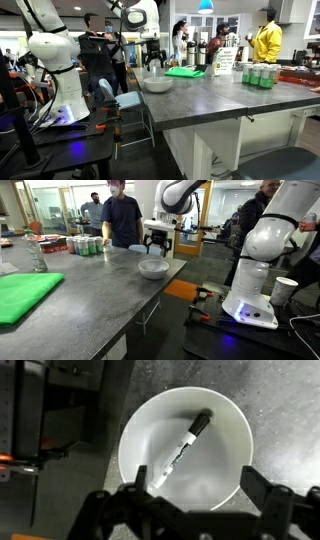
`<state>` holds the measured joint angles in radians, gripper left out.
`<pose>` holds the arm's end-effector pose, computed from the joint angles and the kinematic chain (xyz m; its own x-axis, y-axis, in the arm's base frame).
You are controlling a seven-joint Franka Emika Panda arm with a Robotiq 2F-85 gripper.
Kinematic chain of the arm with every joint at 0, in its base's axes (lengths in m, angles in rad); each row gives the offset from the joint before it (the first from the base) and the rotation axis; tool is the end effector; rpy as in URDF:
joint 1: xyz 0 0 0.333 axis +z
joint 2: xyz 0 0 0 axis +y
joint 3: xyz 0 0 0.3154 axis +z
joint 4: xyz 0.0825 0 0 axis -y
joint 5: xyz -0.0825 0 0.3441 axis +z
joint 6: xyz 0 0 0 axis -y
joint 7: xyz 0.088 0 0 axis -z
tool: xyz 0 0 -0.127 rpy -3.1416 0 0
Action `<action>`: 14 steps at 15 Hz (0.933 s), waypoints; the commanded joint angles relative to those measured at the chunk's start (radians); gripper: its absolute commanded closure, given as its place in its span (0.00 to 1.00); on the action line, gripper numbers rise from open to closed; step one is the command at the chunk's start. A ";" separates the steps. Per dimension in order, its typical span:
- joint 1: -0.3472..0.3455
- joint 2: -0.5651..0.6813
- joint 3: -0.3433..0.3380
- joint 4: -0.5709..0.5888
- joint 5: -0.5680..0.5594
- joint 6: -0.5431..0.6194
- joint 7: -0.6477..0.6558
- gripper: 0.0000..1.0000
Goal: Remove the marker from the bowl
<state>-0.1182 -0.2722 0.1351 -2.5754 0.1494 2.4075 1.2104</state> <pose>0.4066 0.0092 0.3721 0.2670 -0.9631 -0.0347 -0.9578 -0.2613 -0.1195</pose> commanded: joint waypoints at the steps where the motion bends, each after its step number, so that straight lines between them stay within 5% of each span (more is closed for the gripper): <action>1: 0.008 0.019 -0.006 -0.023 -0.006 0.046 0.070 0.00; 14: 0.022 0.207 -0.068 0.007 -0.015 0.141 0.140 0.00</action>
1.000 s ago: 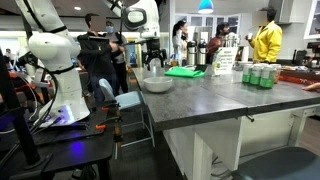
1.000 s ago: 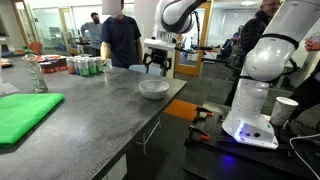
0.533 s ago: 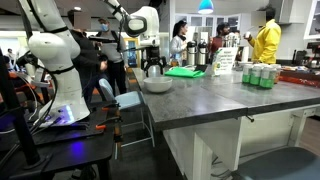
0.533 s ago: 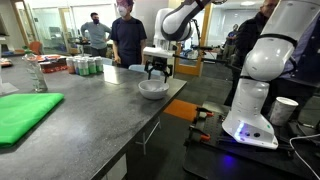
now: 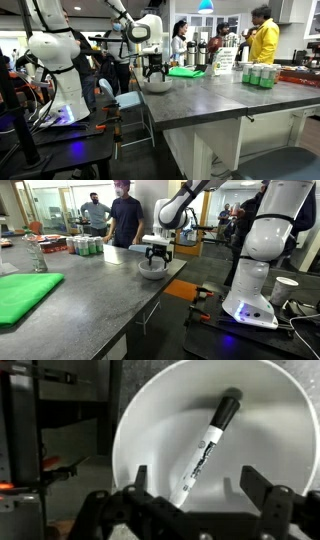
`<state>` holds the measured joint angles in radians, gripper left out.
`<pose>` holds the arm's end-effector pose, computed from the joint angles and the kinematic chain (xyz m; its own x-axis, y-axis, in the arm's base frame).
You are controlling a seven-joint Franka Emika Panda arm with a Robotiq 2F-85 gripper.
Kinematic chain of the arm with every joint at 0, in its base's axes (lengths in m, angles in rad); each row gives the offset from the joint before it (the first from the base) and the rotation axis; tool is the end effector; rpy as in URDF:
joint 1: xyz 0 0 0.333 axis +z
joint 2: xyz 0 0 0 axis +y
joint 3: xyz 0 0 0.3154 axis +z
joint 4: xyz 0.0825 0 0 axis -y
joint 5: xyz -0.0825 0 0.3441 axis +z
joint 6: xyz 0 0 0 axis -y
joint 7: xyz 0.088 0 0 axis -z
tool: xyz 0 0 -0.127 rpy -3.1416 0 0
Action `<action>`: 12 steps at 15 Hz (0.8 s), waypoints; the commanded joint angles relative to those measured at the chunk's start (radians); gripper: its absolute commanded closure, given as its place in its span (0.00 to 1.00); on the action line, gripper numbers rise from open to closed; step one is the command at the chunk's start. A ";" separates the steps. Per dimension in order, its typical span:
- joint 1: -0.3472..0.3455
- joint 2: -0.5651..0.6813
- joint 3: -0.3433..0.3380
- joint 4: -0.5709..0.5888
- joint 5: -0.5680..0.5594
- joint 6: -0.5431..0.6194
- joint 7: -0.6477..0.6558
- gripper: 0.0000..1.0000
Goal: Remove the marker from the bowl
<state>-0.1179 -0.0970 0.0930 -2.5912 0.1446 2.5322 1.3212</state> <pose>0.4175 -0.0107 0.3065 0.1086 -0.9918 -0.0673 -0.9931 -0.1053 -0.0517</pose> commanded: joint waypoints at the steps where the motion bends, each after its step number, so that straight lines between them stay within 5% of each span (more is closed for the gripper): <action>1: 0.023 0.040 -0.031 0.028 -0.009 0.018 0.029 0.00; 6: 0.042 0.085 -0.050 0.060 -0.006 0.014 0.018 0.11; 12: 0.059 0.106 -0.074 0.060 -0.005 0.012 0.021 0.60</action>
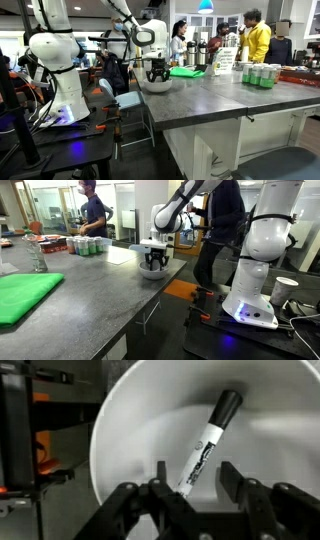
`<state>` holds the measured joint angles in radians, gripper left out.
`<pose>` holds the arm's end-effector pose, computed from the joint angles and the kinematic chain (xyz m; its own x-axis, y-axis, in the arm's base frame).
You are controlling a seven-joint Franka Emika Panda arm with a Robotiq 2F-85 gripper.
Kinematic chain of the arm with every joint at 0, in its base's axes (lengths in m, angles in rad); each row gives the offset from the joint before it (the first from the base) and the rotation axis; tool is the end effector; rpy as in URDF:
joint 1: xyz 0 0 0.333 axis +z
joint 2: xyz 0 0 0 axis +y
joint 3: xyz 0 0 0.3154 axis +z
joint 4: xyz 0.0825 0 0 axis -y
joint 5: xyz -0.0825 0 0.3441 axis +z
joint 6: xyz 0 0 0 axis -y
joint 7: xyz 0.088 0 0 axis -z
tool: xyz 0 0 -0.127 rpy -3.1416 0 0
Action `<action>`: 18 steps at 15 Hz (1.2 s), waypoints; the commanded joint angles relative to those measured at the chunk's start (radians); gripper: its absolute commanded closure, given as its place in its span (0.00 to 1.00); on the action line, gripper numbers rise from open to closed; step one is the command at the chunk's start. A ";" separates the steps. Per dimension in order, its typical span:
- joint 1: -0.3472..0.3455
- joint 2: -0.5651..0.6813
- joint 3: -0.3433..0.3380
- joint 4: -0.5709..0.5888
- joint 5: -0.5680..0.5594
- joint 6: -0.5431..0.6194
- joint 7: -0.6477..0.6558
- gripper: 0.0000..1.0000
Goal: Remove the marker from the bowl
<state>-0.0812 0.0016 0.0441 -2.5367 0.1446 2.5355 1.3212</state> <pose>0.4335 -0.0161 0.2845 0.0935 -0.9923 -0.0812 -0.9956 -0.0928 -0.0128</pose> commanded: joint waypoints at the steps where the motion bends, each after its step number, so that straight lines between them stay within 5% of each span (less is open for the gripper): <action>1: 0.023 0.007 -0.028 0.004 -0.007 0.011 0.022 0.69; 6: 0.035 -0.024 -0.031 -0.025 -0.035 0.030 0.026 1.00; 18: 0.015 -0.261 0.025 0.016 -0.217 -0.048 -0.016 0.95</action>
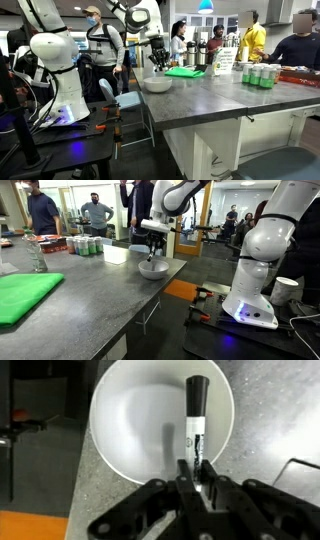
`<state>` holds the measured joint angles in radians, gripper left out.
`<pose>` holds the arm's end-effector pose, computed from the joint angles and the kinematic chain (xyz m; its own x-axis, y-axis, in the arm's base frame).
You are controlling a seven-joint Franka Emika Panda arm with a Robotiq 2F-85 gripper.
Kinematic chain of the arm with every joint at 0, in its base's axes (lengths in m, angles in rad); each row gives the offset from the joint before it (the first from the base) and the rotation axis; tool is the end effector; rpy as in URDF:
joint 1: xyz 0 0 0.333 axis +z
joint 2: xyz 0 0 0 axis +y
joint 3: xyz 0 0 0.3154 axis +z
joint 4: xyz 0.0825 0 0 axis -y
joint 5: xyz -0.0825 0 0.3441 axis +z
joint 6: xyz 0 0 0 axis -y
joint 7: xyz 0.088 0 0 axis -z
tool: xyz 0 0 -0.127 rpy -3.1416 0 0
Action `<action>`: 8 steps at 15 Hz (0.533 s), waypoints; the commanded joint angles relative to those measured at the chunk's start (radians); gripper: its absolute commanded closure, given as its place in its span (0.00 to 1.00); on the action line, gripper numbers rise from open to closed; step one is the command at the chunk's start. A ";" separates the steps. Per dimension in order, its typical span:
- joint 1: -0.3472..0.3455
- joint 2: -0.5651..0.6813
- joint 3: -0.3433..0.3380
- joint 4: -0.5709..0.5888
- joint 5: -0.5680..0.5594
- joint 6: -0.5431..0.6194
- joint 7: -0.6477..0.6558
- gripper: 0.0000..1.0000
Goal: Remove the marker from the bowl
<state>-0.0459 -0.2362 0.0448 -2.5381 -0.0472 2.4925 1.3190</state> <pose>0.4281 -0.0008 0.3825 0.2728 -0.9578 0.0910 -0.9432 -0.2849 -0.1709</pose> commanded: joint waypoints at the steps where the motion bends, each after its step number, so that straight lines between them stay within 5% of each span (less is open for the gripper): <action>1: -0.021 -0.005 0.032 0.047 -0.031 0.001 -0.017 0.95; 8: 0.006 0.242 0.025 0.306 -0.047 -0.033 -0.119 0.95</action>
<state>-0.0460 -0.1088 0.0763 -2.3495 -0.0718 2.4933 1.2565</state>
